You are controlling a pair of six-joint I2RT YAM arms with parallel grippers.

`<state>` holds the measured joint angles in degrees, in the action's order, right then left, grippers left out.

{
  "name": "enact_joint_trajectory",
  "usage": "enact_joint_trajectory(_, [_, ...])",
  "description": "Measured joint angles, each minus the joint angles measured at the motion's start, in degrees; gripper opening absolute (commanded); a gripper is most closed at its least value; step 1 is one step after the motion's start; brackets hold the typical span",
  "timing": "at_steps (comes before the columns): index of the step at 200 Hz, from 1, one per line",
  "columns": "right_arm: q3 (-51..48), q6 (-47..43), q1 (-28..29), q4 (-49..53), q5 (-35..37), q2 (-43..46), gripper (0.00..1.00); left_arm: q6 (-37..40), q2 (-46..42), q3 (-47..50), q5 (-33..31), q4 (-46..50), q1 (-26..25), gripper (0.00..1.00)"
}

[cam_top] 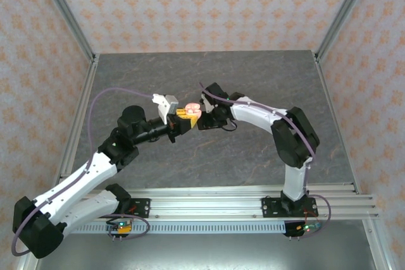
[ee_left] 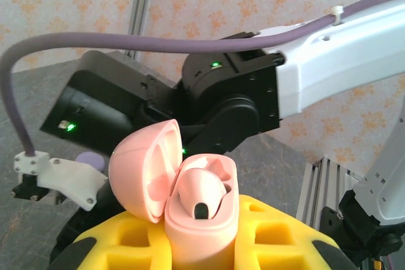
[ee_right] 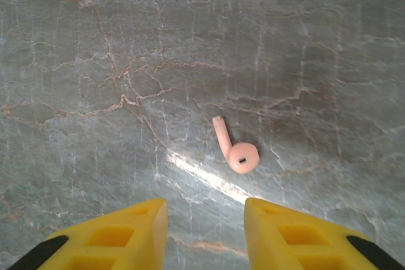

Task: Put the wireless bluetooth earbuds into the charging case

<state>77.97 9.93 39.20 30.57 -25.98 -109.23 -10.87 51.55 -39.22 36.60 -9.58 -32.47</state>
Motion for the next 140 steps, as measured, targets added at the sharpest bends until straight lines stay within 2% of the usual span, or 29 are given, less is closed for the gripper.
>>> enact_joint_trajectory(96, [5.9, -1.9, 0.7, 4.4, 2.6, -7.9, 0.39, 0.0, -0.5, 0.1, -0.2, 1.5, 0.0, 0.07])
enact_joint_trajectory(140, [8.1, -2.6, 1.0, 6.2, 4.7, -9.8, 0.35, 0.0, -0.5, 0.1, -0.2, 1.7, 0.0, 0.07])
